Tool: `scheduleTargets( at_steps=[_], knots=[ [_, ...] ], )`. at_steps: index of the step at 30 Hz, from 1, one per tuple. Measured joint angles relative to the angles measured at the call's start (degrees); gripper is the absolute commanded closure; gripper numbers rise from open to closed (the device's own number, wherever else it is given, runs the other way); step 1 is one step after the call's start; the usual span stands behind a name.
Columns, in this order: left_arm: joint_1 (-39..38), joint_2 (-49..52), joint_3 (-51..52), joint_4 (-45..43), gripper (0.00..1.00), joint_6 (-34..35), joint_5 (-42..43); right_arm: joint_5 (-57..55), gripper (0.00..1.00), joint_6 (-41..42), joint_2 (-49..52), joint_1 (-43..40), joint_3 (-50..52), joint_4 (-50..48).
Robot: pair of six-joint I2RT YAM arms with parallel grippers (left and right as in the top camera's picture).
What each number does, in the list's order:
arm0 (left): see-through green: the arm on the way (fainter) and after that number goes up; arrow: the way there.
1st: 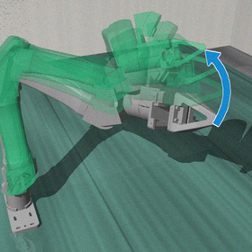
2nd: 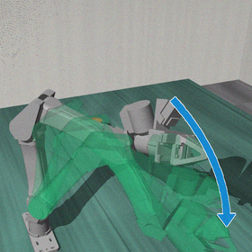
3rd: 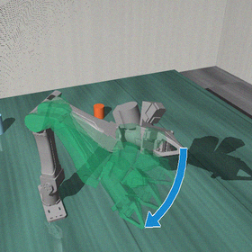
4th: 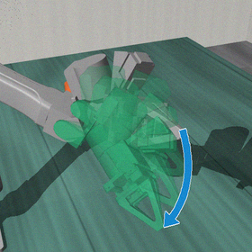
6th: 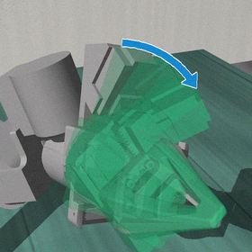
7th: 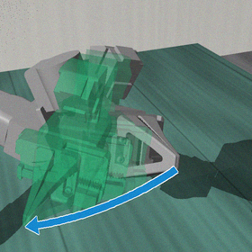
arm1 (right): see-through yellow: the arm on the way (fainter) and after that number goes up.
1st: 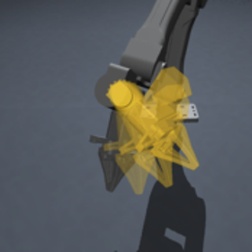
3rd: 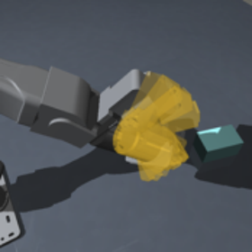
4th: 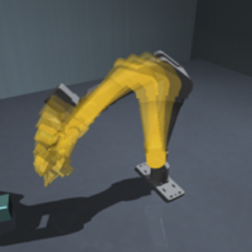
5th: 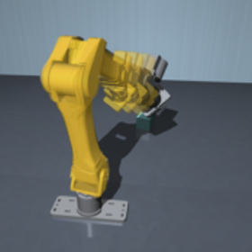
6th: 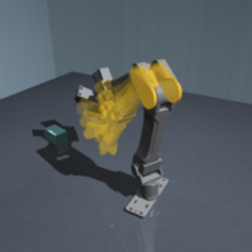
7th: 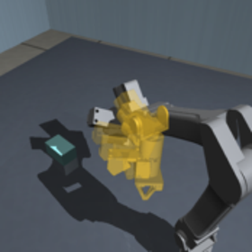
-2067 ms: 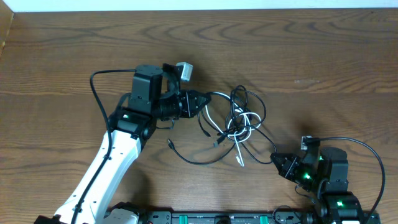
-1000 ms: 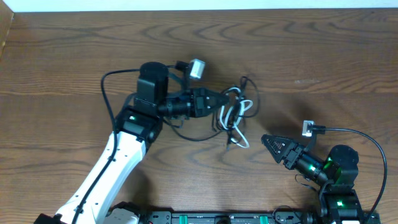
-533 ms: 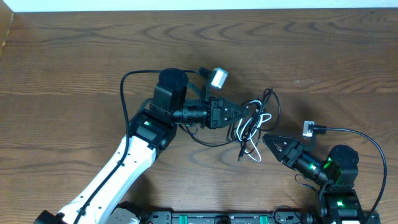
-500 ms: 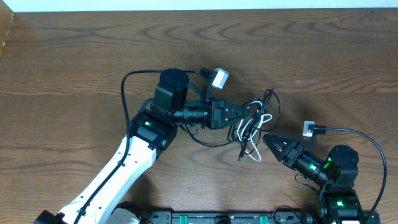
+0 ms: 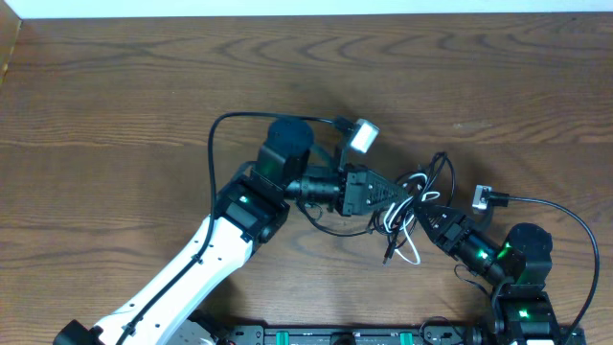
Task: Untangle cables
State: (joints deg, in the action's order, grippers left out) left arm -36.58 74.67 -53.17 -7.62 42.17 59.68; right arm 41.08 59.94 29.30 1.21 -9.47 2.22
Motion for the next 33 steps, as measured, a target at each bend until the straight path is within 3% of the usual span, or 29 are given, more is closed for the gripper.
scheduleTargets(
  at_steps=[3, 5, 10, 15, 24, 27, 29, 33],
  knots=[
    [-1.51, 0.00, 0.00, -0.04, 0.92, 0.02, 0.00, -0.52, 0.79, 0.94, 0.00, 0.00, 0.00, -0.61],
    [-2.23, 0.00, 0.00, -0.07, 0.92, 0.02, -0.02, -0.85, 0.98, 1.44, 0.00, 0.00, 0.00, -1.22],
    [-2.45, 0.02, 0.00, 0.07, 0.92, 0.02, -0.28, -1.84, 0.99, -1.99, -0.09, 0.04, -0.02, -1.01],
    [-0.26, 0.52, 0.35, 0.83, 0.92, 0.02, -1.44, -6.47, 0.99, -7.17, -0.59, 0.15, -1.03, 8.04],
    [12.48, 1.40, 1.11, 1.18, 0.89, 0.00, -0.17, -15.37, 0.98, -8.92, -0.70, 0.15, -1.73, 17.27],
    [17.64, 1.29, 1.09, 0.90, 0.64, -0.09, 0.24, -18.32, 0.99, -8.92, -0.57, 0.11, -1.40, 18.36],
    [20.57, 1.03, 0.96, 1.42, 0.38, -0.09, 0.17, -19.61, 0.99, -9.38, -0.31, -0.02, -0.81, 17.42],
    [21.81, 0.20, 0.94, 6.56, 0.10, -2.82, 0.20, -18.14, 0.99, -12.02, 0.28, -0.02, 0.13, 12.31]
  ],
)
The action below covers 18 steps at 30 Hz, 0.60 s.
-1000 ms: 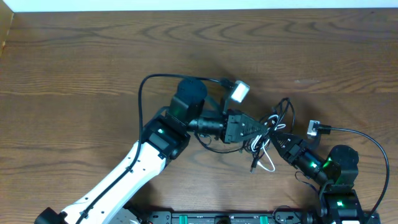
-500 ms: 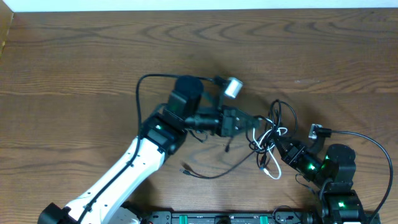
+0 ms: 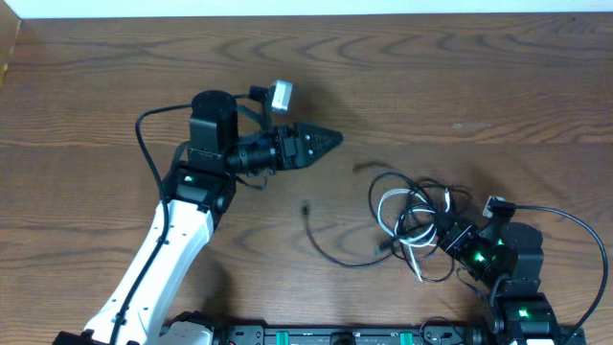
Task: Untangle cables
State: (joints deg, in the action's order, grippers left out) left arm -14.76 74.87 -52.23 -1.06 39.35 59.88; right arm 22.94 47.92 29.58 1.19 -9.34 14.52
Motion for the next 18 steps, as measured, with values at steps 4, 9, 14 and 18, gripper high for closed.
scheduleTargets(
  at_steps=[4, 9, 14, 18],
  knots=[
    [-0.39, -0.09, -0.11, 9.40, 0.09, -5.53, -0.48, 2.67, 0.99, -1.95, 0.00, 0.00, 0.04, -2.54],
    [-0.39, -0.09, -0.20, 19.63, 0.09, -9.22, -6.51, 9.20, 0.99, -7.15, 0.04, 0.00, 0.26, -9.46],
    [-0.59, -0.09, -0.20, 21.84, 0.08, -10.12, -10.54, 17.07, 0.99, -10.05, 0.04, 0.00, 0.52, -23.26],
    [-2.27, -0.09, -0.20, 21.88, 0.08, -11.15, -11.76, 23.78, 0.99, -11.15, -0.02, 0.00, 0.48, -33.57]
  ],
)
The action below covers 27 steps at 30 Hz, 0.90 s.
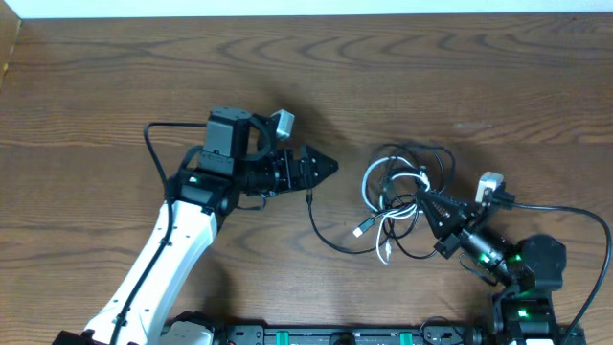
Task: Untangle cables
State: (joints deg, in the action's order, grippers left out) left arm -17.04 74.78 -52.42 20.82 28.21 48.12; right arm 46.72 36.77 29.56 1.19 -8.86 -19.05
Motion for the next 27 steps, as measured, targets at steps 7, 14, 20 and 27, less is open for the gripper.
scheduleTargets(
  at_steps=[7, 14, 20, 27],
  knots=[
    [-7.04, 0.00, 0.00, 0.13, 0.07, -13.57, -0.48, 8.83, 0.99, 0.04, 0.00, 0.00, 0.00, -3.13],
    [-12.13, 2.14, 0.00, -0.55, 0.08, -22.73, -3.52, 11.23, 0.99, 2.60, 0.00, 0.00, 0.00, -3.93],
    [-15.98, 9.53, 0.00, -5.49, 0.08, -24.39, -5.05, 11.74, 0.99, 5.11, 0.00, 0.00, 0.00, -4.39],
    [-17.38, 15.61, 0.00, -14.45, 0.09, -22.58, -2.56, 12.04, 0.99, 6.54, 0.02, 0.00, 0.00, -4.37]
  ],
)
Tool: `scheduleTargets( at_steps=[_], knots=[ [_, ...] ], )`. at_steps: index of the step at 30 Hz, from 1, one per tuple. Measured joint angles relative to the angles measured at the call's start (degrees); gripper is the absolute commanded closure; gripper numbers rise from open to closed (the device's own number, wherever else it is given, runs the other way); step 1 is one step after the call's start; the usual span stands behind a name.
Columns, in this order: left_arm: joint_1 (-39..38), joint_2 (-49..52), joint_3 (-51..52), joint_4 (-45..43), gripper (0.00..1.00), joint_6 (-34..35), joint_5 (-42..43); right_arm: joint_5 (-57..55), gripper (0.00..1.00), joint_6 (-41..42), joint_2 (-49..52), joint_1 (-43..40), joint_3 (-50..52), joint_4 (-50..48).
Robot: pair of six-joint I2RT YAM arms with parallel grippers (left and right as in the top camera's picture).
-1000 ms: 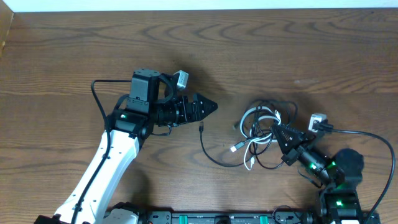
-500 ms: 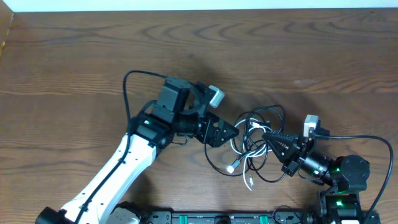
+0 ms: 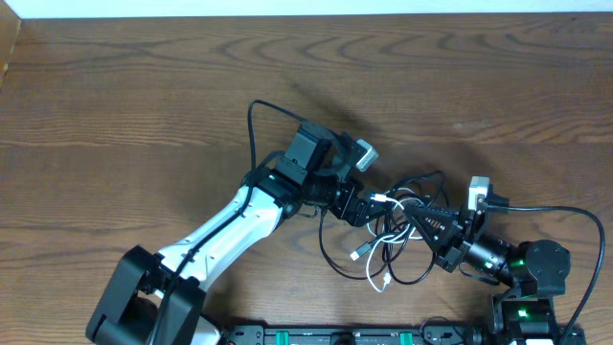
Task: Untangle cables
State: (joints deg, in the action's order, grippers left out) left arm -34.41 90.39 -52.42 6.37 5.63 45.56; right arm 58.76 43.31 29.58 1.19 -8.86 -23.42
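Note:
A tangle of black and white cables (image 3: 395,241) lies at the table's lower middle, with loops reaching up to a black loop (image 3: 431,178). A white cable end with a plug (image 3: 380,281) hangs out below. My left gripper (image 3: 372,207) reaches in from the left, its tips at the tangle's upper left by a white strand; its jaws are hidden among the cables. From the right, my right gripper (image 3: 420,218) points into the tangle and is shut on strands of the bundle.
The wooden table (image 3: 115,115) stretches wide to the left and back. A black arm cable (image 3: 254,120) loops above the left arm. The right arm's own cable (image 3: 565,216) arcs at the far right. The arm bases sit at the front edge.
My left gripper has moved right, from beside the loose black cable end into the tangle's left side. The tangle has shifted slightly down and bunched between both grippers. The right gripper stays on it.
At first both grippers met in the tangle. Then my left gripper was far off at the upper left, empty, while the right held the bundle near the right front. Then the bundle lay further back and the left was nearer. Now both are at the tangle again.

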Motion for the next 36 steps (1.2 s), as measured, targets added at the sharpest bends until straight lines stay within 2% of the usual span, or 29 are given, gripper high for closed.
scheduleTargets(
  at_steps=[5, 12, 14, 21, 22, 26, 30, 34, 36],
  knots=[
    [0.00, 0.31, 0.00, -3.06, 0.09, 1.16, 5.18, 0.28, 0.99, 0.20, -0.02, 0.00, 0.00, -0.02],
    [-0.04, 0.31, 0.00, -3.21, 0.09, 2.12, 7.63, 0.44, 0.99, 0.83, -0.02, 0.00, 0.00, -0.02],
    [-0.35, 0.31, 0.00, -3.21, 0.17, 2.34, 7.80, 0.42, 0.99, 1.14, 0.00, 0.00, 0.00, -0.02],
    [-4.48, 1.88, -0.02, -3.32, 0.87, 3.30, 2.99, 0.46, 0.99, 1.70, 0.00, 0.00, 0.00, 0.00],
    [-5.07, 2.25, -0.07, -3.34, 0.92, 3.63, 1.92, 0.48, 0.99, 1.88, 0.00, 0.00, 0.00, 0.04],
    [-5.46, 2.62, -0.13, -3.72, 0.92, 7.78, -2.89, 0.59, 0.99, 2.36, 0.04, 0.00, 0.07, 0.37],
    [-2.58, 2.62, -0.22, -4.09, 0.92, 17.64, -8.17, -0.11, 0.99, 2.60, 0.15, 0.00, 0.09, 1.92],
    [2.69, 2.62, -0.22, -4.11, 0.92, 28.57, -9.53, -1.68, 0.99, 2.80, 0.37, 0.00, 0.15, 6.80],
    [4.79, 2.62, -0.22, -4.04, 0.92, 33.27, -9.55, -3.23, 0.92, 2.99, 0.35, 0.00, 0.17, 11.32]
  ],
)
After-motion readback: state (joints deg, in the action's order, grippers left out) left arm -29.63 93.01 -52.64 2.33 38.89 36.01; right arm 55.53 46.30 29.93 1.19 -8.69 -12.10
